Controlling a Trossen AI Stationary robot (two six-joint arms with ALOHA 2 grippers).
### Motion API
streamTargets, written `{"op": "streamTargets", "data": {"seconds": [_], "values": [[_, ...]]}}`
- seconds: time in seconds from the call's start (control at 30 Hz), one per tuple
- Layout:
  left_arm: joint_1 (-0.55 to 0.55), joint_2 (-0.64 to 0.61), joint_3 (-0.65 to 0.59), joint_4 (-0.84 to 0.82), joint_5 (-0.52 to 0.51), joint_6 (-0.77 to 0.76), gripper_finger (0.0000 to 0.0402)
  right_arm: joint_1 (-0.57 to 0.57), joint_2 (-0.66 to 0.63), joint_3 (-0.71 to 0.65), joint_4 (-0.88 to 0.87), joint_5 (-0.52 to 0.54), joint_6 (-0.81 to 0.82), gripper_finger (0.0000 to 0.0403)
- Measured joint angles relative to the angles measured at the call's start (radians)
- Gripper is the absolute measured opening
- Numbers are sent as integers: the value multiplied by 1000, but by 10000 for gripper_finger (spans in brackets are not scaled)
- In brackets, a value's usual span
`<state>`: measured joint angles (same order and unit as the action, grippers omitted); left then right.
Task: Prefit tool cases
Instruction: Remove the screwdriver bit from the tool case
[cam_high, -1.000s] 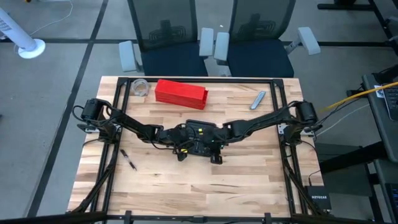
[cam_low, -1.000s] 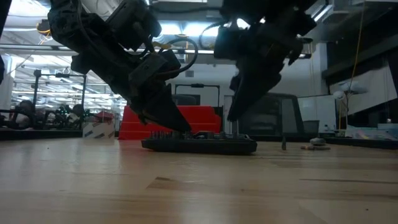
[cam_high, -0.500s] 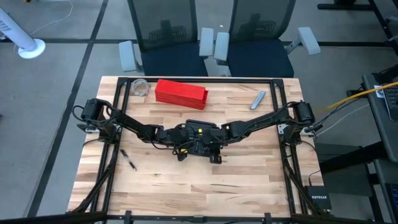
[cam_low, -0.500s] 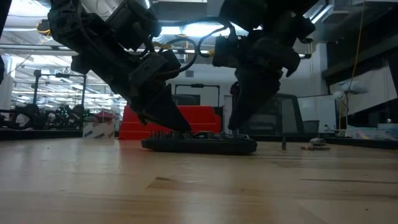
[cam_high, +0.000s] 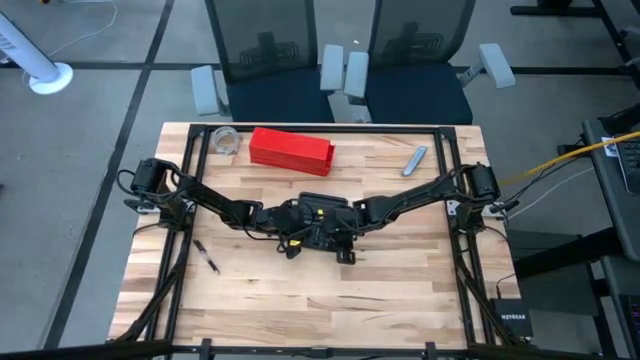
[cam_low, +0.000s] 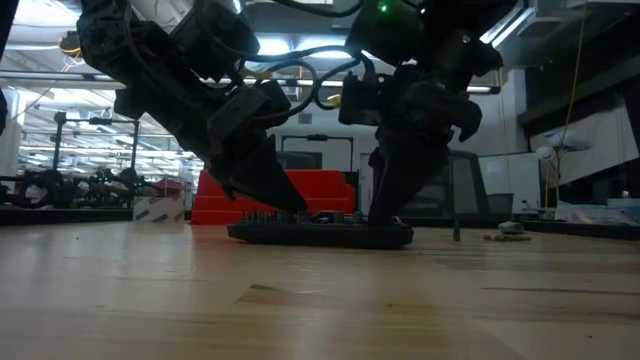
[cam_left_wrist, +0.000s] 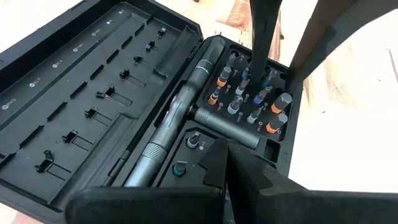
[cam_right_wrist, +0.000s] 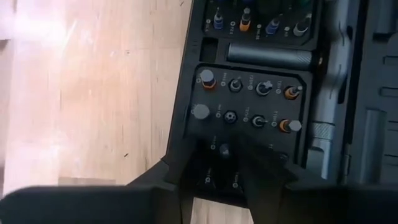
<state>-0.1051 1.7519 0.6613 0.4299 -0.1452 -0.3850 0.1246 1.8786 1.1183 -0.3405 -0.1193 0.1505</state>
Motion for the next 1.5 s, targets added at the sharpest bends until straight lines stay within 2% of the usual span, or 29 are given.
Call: {"op": "streamTargets", "data": {"seconds": [0.07,0.17,0.2,0.33,0.67,0.9,1.2,1.5], "values": [[0,0,0,0,0,0,0,0,0,0,-1,5,0,89],[0,0,0,0,0,3,0,-2,0,0,-4,4,4,26],[0,0,0,0,0,2,0,-2,0,0,-3,2,9,16],[0,0,0,0,-3,3,0,-1,-12,1,-8,-6,56,8],[1,0,2,8,-5,4,0,-31,-86,0,-93,5,43,2],[1,0,1,5,-3,4,0,-49,-62,1,-89,-16,56,1],[14,-5,-3,172,11,67,0,-48,-42,0,-60,-2,89,0],[16,21,-1,210,15,134,0,-48,-42,0,-51,3,86,0]]}}
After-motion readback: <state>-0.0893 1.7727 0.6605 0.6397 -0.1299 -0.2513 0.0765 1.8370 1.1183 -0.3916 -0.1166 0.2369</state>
